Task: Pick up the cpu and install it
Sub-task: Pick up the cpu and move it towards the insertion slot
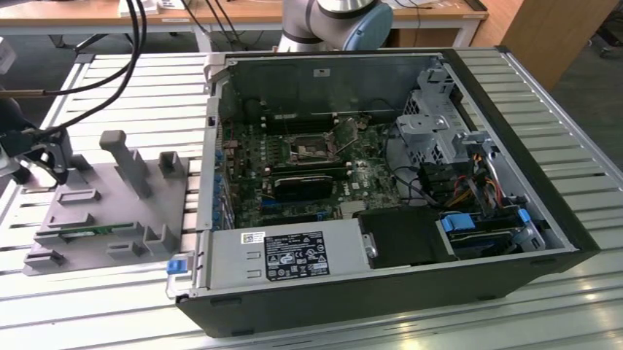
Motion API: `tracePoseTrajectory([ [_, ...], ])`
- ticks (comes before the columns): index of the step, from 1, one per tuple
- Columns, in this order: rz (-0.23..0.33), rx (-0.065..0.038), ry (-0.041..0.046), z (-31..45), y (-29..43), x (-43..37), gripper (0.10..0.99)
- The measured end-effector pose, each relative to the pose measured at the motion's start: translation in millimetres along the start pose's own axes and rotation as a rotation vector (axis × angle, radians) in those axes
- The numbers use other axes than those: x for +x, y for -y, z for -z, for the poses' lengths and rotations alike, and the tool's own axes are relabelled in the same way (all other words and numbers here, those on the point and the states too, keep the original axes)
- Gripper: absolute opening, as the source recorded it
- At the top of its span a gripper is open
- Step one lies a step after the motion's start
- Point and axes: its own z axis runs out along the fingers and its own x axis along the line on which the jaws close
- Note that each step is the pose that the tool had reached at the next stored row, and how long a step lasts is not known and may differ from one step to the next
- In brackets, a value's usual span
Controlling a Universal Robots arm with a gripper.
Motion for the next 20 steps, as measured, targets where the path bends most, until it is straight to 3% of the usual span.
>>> tracePoseTrajectory([
  [20, 0.0, 0.0, 0.0001, 16.4, -2.0, 1.0, 0.541],
])
